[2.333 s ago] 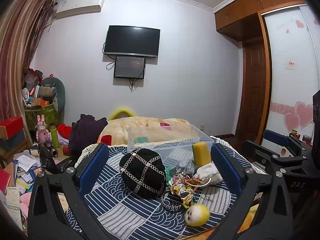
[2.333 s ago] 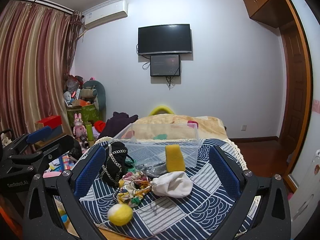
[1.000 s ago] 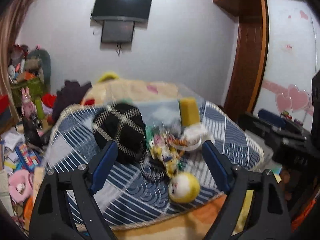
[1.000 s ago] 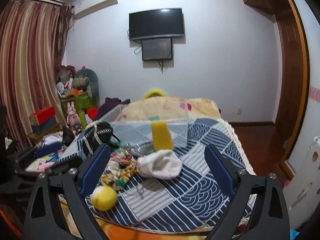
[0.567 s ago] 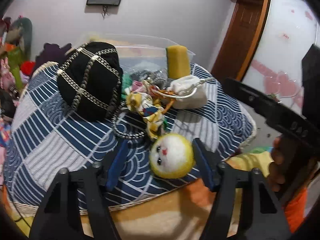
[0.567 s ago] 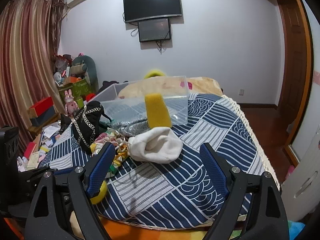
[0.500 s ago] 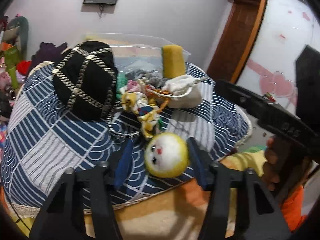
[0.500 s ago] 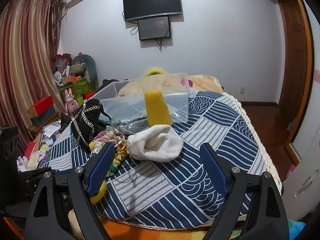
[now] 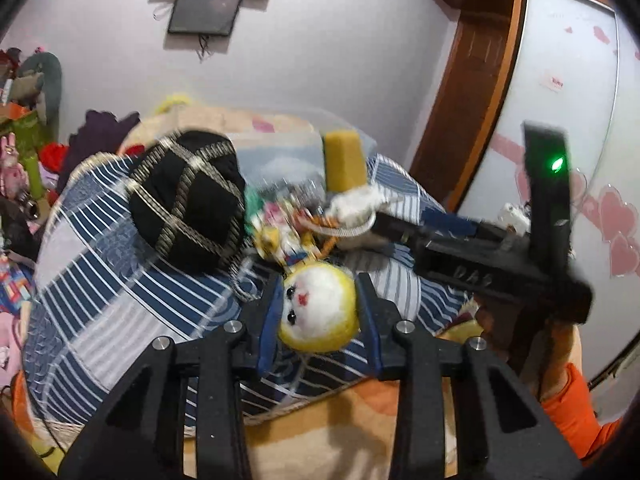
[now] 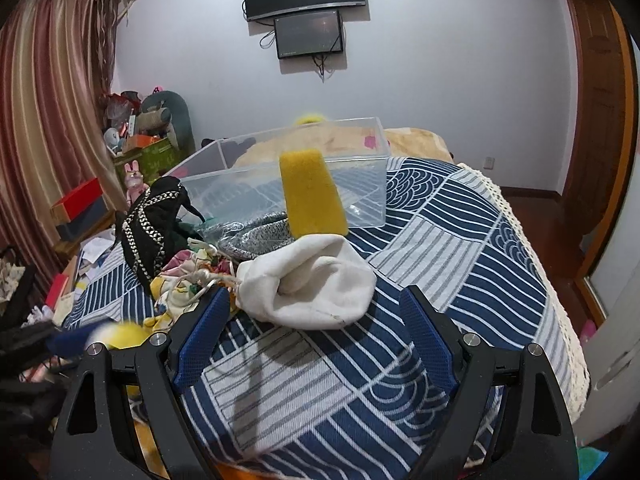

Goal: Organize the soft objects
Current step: 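Grasp the white cloth with the right tool while the left tool grasps the yellow-white ball, then lift the white cloth and the ball with both tools toward the clear box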

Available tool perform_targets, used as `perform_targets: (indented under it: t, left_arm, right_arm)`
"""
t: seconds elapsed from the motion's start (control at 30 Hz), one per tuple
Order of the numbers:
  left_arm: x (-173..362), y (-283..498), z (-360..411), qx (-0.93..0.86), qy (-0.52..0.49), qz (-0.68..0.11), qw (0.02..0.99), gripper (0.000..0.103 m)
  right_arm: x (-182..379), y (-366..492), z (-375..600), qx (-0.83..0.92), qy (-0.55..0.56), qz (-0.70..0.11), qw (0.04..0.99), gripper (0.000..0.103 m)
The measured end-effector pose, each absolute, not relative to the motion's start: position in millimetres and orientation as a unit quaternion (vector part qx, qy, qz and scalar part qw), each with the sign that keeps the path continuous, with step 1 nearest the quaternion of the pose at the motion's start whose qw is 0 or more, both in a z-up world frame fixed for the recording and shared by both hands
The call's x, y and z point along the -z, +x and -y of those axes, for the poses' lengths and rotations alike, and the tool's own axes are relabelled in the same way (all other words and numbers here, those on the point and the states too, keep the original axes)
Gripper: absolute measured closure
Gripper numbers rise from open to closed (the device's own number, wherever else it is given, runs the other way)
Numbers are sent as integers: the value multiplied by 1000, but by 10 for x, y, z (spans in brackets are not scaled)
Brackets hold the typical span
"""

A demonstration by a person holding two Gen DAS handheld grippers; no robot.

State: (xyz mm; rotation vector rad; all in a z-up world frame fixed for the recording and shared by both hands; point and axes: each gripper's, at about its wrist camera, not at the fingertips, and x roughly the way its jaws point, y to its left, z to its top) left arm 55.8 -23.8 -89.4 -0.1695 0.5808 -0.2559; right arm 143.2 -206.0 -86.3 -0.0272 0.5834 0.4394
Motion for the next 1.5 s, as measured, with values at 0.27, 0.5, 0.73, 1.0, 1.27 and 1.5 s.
perform_targets:
  t: [0.27, 0.5, 0.73, 1.0, 1.27, 1.5]
  left_arm:
    - [686, 577, 71, 81, -83, -253, 961, 67]
    - [601, 588, 61, 66, -80, -241, 965, 67]
    - [518, 638, 19, 52, -73, -221, 971, 67]
    - [305, 838, -101, 36, -74, -201, 976, 67]
    - [35, 1150, -195, 36, -69, -183, 980, 67]
    - [-47, 1491, -229, 35, -55, -192, 979, 67]
  right_arm:
    - [966, 1644, 1933, -233, -14, -311, 921, 40]
    - [952, 1545, 2008, -235, -12, -306, 923, 85]
    - [727, 1296, 2050, -244, -21, -267, 932, 90]
    - [331, 1224, 2064, -250, -19, -209, 945, 90]
    - [74, 1423, 2017, -236, -15, -176, 956, 90]
    - [-156, 1630, 1967, -225, -7, -150, 963, 90]
